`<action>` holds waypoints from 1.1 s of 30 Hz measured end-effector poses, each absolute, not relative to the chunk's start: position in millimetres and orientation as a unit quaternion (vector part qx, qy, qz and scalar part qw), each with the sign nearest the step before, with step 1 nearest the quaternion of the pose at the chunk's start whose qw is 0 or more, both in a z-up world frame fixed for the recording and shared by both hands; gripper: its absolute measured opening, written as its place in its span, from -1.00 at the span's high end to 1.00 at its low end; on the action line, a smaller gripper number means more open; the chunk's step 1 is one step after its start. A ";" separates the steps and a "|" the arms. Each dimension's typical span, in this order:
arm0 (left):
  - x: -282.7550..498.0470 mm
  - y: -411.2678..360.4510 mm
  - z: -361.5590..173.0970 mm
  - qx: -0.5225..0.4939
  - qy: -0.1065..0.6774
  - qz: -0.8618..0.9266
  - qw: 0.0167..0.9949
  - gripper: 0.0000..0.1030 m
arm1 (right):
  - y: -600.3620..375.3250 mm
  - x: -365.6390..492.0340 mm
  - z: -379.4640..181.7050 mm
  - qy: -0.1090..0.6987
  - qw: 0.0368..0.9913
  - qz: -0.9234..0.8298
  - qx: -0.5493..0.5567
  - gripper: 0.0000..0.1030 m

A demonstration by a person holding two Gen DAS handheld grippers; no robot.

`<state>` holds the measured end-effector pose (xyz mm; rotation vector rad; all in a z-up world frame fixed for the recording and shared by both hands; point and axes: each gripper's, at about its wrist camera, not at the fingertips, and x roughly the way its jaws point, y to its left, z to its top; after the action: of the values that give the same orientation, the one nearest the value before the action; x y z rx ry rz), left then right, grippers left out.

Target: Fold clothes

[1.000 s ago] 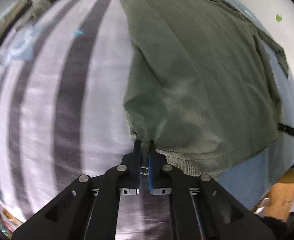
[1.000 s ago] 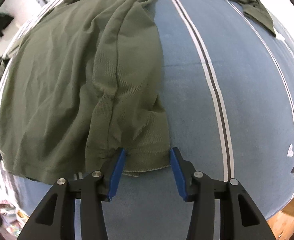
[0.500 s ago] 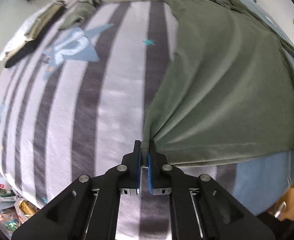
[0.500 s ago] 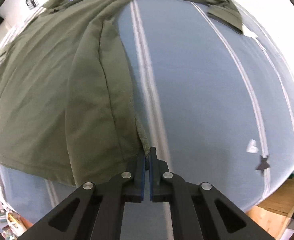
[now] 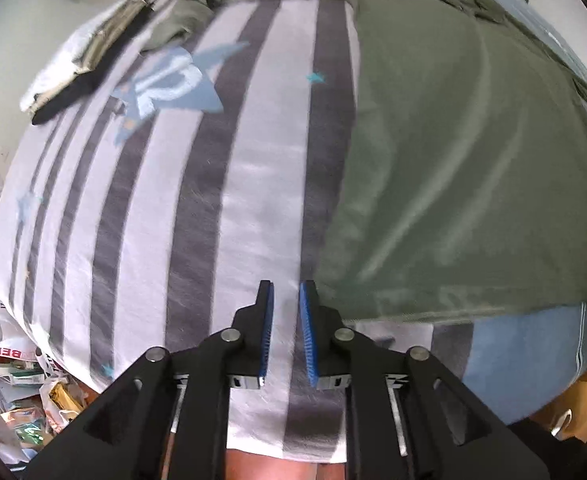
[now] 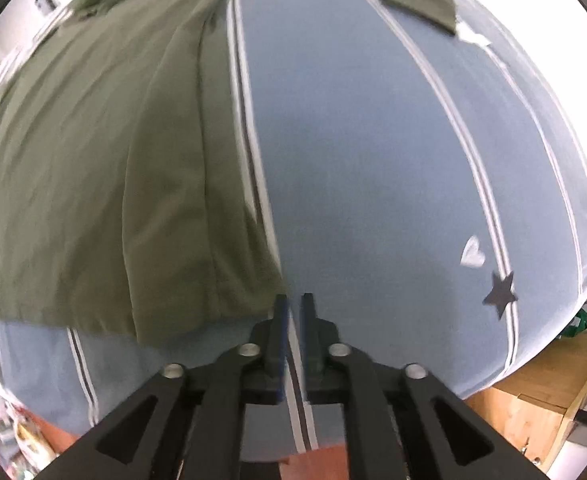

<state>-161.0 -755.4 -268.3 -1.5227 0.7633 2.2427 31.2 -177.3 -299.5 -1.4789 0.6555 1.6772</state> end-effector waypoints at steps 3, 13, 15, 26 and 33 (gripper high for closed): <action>-169.9 -748.2 -269.2 -0.534 0.254 0.788 0.172 0.47 | -167.5 14.8 -294.5 0.254 0.392 0.678 -0.568 0.24; -202.8 -697.9 -320.6 -0.559 0.276 0.757 0.195 0.01 | -154.8 -36.8 -322.7 0.231 0.366 0.679 -0.593 0.14; -203.1 -699.5 -325.1 -0.563 0.277 0.752 0.201 0.01 | -156.2 -33.6 -325.8 0.239 0.366 0.674 -0.595 0.14; -201.8 -703.3 -320.0 -0.564 0.275 0.742 0.237 0.97 | -153.6 4.0 -327.4 0.262 0.347 0.674 -0.597 0.93; -196.5 -711.4 -278.8 -0.547 0.244 0.762 0.246 0.97 | -125.1 59.5 -273.8 0.261 0.363 0.688 -0.572 0.94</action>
<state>-196.5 -711.4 -278.8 -1.4937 0.6658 2.0783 59.5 -125.1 -273.8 -1.4730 0.6731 1.7705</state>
